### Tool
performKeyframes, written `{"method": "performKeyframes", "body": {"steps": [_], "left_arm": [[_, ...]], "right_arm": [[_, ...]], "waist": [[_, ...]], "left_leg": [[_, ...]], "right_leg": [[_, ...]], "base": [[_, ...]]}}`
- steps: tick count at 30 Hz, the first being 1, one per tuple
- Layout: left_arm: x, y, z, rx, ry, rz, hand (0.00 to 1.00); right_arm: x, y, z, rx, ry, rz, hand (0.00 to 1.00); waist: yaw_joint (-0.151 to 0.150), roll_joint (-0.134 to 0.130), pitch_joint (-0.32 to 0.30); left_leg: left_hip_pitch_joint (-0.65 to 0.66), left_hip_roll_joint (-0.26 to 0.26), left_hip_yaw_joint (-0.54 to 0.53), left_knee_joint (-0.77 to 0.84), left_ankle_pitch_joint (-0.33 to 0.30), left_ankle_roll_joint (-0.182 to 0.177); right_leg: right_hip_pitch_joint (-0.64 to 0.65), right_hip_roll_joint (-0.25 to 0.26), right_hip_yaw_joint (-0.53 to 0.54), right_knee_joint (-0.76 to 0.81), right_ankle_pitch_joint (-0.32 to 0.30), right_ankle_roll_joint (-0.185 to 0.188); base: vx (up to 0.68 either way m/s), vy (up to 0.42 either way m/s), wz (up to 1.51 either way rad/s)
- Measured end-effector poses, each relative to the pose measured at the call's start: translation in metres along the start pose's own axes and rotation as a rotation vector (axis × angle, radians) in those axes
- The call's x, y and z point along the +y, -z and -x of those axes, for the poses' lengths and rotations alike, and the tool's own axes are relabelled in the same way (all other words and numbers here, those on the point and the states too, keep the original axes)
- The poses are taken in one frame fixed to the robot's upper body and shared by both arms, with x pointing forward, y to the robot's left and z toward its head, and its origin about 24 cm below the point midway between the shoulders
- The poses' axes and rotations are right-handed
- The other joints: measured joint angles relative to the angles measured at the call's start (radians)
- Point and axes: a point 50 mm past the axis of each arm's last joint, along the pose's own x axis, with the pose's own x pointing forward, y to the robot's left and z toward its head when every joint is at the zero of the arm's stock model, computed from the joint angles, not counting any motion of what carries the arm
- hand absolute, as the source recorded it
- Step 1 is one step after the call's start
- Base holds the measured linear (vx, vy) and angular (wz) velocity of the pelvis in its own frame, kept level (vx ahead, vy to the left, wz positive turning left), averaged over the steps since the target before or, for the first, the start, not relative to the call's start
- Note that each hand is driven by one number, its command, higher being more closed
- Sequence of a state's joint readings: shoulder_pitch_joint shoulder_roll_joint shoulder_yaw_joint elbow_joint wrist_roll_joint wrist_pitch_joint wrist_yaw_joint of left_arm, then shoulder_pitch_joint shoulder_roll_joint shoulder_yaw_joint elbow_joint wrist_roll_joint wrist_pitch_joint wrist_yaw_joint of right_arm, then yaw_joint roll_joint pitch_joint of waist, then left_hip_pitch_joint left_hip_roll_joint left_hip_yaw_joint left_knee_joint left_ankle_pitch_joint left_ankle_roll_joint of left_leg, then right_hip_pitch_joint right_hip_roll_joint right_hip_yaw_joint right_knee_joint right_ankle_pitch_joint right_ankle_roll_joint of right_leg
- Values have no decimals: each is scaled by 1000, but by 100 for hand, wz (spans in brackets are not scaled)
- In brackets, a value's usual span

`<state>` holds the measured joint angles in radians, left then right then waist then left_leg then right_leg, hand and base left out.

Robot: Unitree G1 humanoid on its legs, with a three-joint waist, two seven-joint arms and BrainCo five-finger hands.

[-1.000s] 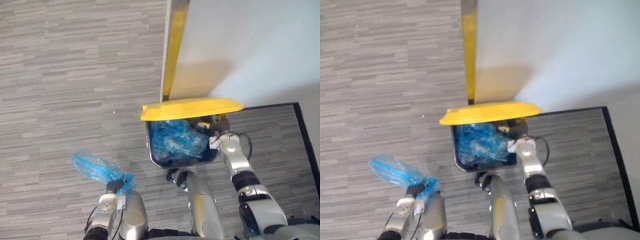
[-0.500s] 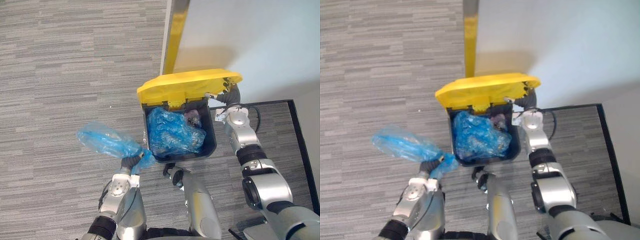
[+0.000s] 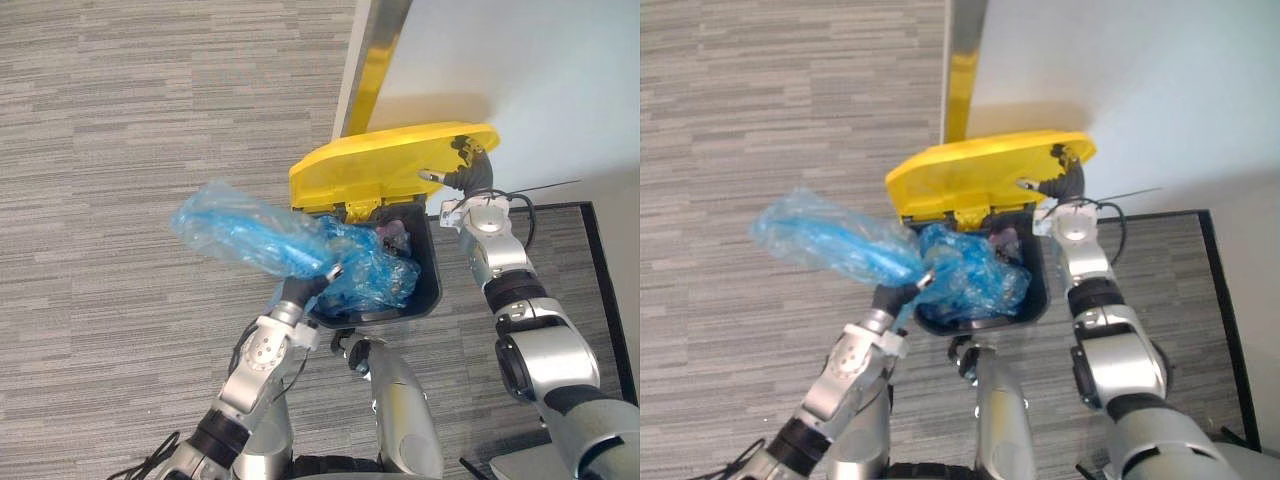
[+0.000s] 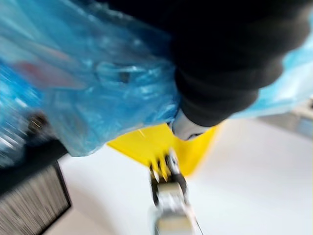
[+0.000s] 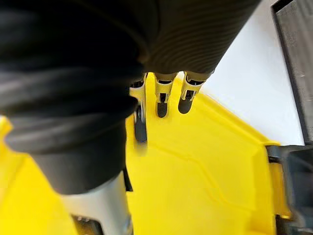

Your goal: Gather rubbish on tea table into small bin, then transfer packed bag to large trash can.

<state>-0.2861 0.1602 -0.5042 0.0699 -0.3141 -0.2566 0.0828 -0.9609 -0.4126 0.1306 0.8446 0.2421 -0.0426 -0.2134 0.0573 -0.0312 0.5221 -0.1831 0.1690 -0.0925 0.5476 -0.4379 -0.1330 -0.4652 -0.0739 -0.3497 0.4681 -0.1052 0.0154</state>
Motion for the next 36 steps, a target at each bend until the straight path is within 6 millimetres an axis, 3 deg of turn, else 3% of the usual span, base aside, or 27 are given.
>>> {"method": "performKeyframes", "body": {"steps": [4, 7, 10, 18, 21, 24, 25, 28, 36], "left_arm": [[-10, -16, -20, -75, 17, 3, 100], [-9, -12, -34, -50, 22, -45, 100], [-8, -15, -50, -56, 12, -101, 100], [19, 5, -72, 93, -87, -264, 100], [34, 15, -73, 161, -124, -335, 100], [49, 24, -71, 234, -165, -399, 100], [55, 28, -70, 267, -183, -424, 0], [67, 26, -73, 291, -223, -480, 0], [77, 23, -76, 308, -243, -554, 0]], "right_arm": [[-4, -22, -7, -55, 5, 27, 0], [-3, -28, -9, -73, -5, 44, 0], [-3, -55, -14, -148, -12, 62, 0], [8, -85, -13, -253, -55, 51, 0], [14, -98, -9, -306, -76, 29, 0], [17, -105, -7, -336, -86, 13, 0], [18, -108, -6, -348, -89, 10, 0], [19, -123, -5, -392, -81, -5, 0], [33, -125, -3, -394, -94, -30, 0]], "waist": [[-3, 12, 17], [-7, 14, 22], [-13, 15, 23], [-38, 9, 37], [-47, 5, 39], [-53, -18, 52], [-58, -22, 51], [-63, -31, 54], [-82, -46, 51]], "left_leg": [[-28, 18, 2, 33, -15, -9], [-33, 31, 1, 33, -16, -9], [-104, 30, -4, 55, -15, -12], [-203, 48, 4, 142, -17, -8], [-233, 45, 26, 142, -17, -13], [-238, 40, 37, 139, -15, -16], [-244, 40, 38, 136, -15, -16], [-271, 39, 44, 135, -14, -18], [-263, 27, 55, 133, -11, -24]], "right_leg": [[-27, 15, 3, 20, 1, 1], [-37, 28, 2, 23, 1, 2], [-93, 31, -9, 18, -4, 24], [-148, 50, -26, -7, 15, -21], [-173, 45, -22, -25, 39, -12], [-185, 41, -14, -25, 55, -9], [-191, 41, -14, -27, 56, -9], [-224, 39, -13, -20, 56, -9], [-231, 10, -14, 21, 52, -3]], "base": [[2, -34, -10], [-18, -75, -5], [-55, -86, 1], [-73, -27, -5], [-76, 44, -12], [-41, 42, -9], [0, 0, 0], [10, 8, -6], [11, 32, 3]]}}
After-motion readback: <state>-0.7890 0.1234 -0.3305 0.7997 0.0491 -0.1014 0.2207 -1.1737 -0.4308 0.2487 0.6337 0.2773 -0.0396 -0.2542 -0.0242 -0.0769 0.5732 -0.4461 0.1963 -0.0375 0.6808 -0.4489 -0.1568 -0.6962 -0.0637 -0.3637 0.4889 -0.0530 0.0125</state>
